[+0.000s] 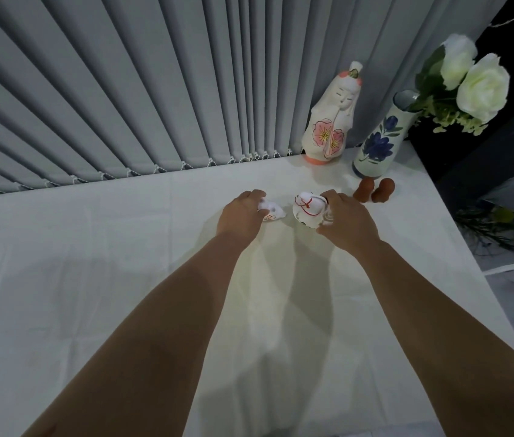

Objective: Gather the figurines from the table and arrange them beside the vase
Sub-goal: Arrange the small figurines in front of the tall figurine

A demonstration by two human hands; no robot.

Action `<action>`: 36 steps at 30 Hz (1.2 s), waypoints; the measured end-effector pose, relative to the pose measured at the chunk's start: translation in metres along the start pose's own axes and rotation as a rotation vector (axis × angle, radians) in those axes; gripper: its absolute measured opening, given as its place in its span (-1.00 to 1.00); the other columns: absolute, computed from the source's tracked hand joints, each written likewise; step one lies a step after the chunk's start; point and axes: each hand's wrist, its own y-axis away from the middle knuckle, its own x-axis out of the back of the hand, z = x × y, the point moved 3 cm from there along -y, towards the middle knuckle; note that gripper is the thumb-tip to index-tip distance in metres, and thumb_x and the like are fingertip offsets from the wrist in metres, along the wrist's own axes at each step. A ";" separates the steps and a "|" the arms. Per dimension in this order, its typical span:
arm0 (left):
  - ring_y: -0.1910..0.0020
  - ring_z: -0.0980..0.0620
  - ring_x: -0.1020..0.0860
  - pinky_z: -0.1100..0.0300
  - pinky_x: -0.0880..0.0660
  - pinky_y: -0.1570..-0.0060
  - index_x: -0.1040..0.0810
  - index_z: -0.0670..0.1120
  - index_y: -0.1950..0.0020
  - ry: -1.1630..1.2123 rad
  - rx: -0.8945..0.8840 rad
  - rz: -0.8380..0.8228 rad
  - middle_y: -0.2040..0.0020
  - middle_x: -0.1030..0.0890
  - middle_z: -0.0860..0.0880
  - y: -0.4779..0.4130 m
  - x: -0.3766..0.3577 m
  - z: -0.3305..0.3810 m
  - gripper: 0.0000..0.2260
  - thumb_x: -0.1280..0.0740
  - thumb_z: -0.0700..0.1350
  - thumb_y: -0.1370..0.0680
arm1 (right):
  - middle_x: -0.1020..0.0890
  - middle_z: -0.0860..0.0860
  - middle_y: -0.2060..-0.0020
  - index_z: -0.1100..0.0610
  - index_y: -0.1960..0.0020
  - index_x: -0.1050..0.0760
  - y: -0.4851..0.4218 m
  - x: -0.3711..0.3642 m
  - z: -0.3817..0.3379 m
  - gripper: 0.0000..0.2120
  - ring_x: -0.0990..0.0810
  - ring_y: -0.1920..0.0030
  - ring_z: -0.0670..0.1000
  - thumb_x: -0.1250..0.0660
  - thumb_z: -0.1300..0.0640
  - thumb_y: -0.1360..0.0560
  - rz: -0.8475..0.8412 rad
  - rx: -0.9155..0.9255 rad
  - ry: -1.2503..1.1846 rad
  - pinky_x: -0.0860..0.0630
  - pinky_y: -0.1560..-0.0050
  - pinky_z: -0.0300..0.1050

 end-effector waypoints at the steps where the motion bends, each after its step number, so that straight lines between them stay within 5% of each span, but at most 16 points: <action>1: -0.20 -0.16 -0.53 0.06 -0.43 -0.10 -0.46 -0.06 -0.33 0.002 0.000 0.005 -0.23 -0.56 -0.11 -0.008 0.001 0.002 -0.68 -0.27 -0.08 -0.58 | -0.63 0.05 0.09 0.09 -0.11 -0.42 -0.007 0.003 0.001 -0.58 -0.59 0.09 0.11 -0.47 0.04 -0.32 0.011 0.005 0.008 -0.57 0.07 0.00; 12: -0.24 -0.13 -0.52 0.10 -0.42 -0.16 -0.47 -0.05 -0.32 0.016 -0.012 0.003 -0.28 -0.56 -0.07 -0.088 0.003 0.017 -0.67 -0.29 -0.14 -0.55 | -0.65 0.08 0.08 0.13 -0.15 -0.42 -0.071 0.017 0.010 -0.53 -0.64 0.08 0.14 -0.47 -0.05 -0.36 0.012 0.068 0.281 -0.53 0.00 0.00; 17: -0.24 -0.15 -0.52 0.07 -0.43 -0.16 -0.48 -0.06 -0.31 0.011 -0.036 -0.005 -0.27 -0.56 -0.09 -0.104 -0.003 0.018 -0.69 -0.30 -0.15 -0.56 | -0.66 0.08 0.24 0.13 -0.03 -0.45 -0.078 0.008 0.012 -0.57 -0.65 0.24 0.15 -0.51 -0.05 -0.31 0.107 0.088 0.301 -0.57 0.07 -0.01; 24: -0.23 -0.18 -0.52 0.00 -0.46 -0.19 -0.44 -0.07 -0.34 -0.006 -0.075 -0.001 -0.27 -0.52 -0.13 -0.109 -0.007 0.012 -0.65 -0.33 -0.11 -0.55 | -0.63 0.12 -0.12 0.09 -0.29 -0.38 -0.073 0.005 0.011 -0.41 -0.59 -0.15 0.19 -0.50 0.10 -0.32 0.105 -0.011 0.230 -0.42 -0.32 0.10; 30: -0.18 -0.19 -0.54 0.00 -0.47 -0.12 -0.50 -0.09 -0.27 -0.018 -0.063 0.050 -0.22 -0.55 -0.16 -0.109 -0.010 0.011 -0.69 -0.33 -0.06 -0.55 | -0.61 0.15 -0.07 0.18 -0.22 -0.41 -0.067 0.004 0.005 -0.53 -0.56 -0.11 0.18 -0.47 0.23 -0.36 0.114 -0.066 0.180 -0.44 -0.22 0.00; 36: -0.14 -0.21 -0.56 -0.03 -0.51 -0.09 -0.51 -0.07 -0.26 -0.018 -0.083 0.056 -0.18 -0.56 -0.17 -0.124 -0.008 0.023 -0.71 -0.31 -0.16 -0.54 | -0.61 0.14 -0.13 0.15 -0.30 -0.38 -0.076 0.002 0.010 -0.45 -0.57 -0.15 0.18 -0.48 0.23 -0.36 0.077 -0.068 0.136 -0.43 -0.30 0.02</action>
